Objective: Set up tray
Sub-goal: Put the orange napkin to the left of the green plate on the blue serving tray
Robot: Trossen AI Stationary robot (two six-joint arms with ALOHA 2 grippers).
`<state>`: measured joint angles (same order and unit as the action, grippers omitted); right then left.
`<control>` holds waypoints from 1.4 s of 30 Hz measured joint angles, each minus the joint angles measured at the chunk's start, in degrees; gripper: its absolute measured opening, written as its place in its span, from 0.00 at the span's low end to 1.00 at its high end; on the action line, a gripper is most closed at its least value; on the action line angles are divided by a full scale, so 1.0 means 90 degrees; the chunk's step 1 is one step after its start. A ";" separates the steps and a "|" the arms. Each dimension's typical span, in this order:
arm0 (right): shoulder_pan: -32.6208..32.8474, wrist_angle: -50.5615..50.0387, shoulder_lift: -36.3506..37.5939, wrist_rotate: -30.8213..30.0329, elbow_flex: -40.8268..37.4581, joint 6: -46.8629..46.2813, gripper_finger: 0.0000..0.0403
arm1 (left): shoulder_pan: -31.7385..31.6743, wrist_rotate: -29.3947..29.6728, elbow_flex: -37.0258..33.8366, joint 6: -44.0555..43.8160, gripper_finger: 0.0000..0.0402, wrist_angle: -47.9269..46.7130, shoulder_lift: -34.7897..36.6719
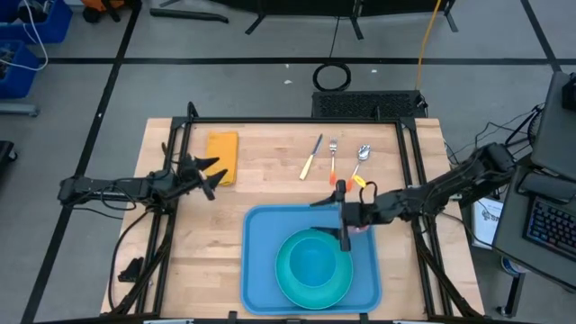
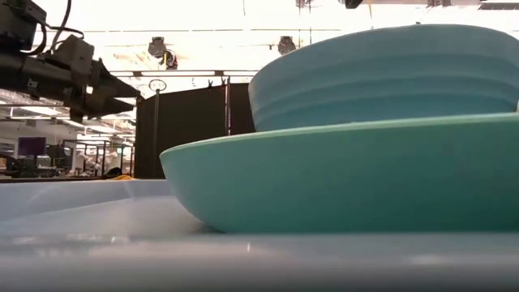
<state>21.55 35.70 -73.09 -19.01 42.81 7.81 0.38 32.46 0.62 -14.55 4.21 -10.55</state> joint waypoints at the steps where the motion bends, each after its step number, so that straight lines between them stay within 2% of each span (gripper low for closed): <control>1: -0.0046 -0.0004 0.0051 -0.0013 0.0000 0.0103 0.67 | 0.0002 0.0106 0.0013 0.0106 0.75 -0.0051 -0.0066; 4: -0.0227 -0.0065 0.0137 -0.0023 0.0000 0.0262 0.67 | 0.0032 0.0429 0.0179 0.0382 0.77 -0.0499 -0.0367; 8: -0.0588 -0.0070 0.0242 -0.0018 0.0002 0.0369 0.66 | 0.0103 0.0541 0.0605 0.0431 0.74 -0.1206 -0.0932; 15: -0.1197 -0.0262 0.0271 -0.0013 0.0001 0.0391 0.65 | 0.0134 0.0453 0.1856 -0.0172 0.66 -0.3171 -0.2300; 18: -0.1333 -0.0390 0.0271 -0.0002 0.0000 0.0384 0.65 | 0.0123 0.0347 0.2078 -0.0305 0.66 -0.3180 -0.2971; 22: -0.1400 -0.0493 0.0269 0.0006 0.0000 0.0371 0.65 | 0.0054 0.0336 0.2452 -0.1395 0.66 -0.3392 -0.4043; 25: -0.1402 -0.0462 0.0270 0.0008 -0.0011 0.0387 0.64 | -0.0008 0.0117 0.2792 -0.1717 0.66 -0.3901 -0.4857; 33: -0.1402 -0.0271 0.0287 -0.0003 -0.0202 0.0422 0.64 | -0.0151 0.0038 0.3323 -0.1668 0.66 -0.4183 -0.6592; 42: -0.1400 -0.0281 0.0288 -0.0014 -0.0206 0.0386 0.64 | -0.0615 -0.0683 0.3517 -0.1034 0.66 -0.4158 -0.7392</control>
<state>8.95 33.17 -70.50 -19.14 40.95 11.28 -5.15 26.31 32.27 -23.86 -33.22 -77.08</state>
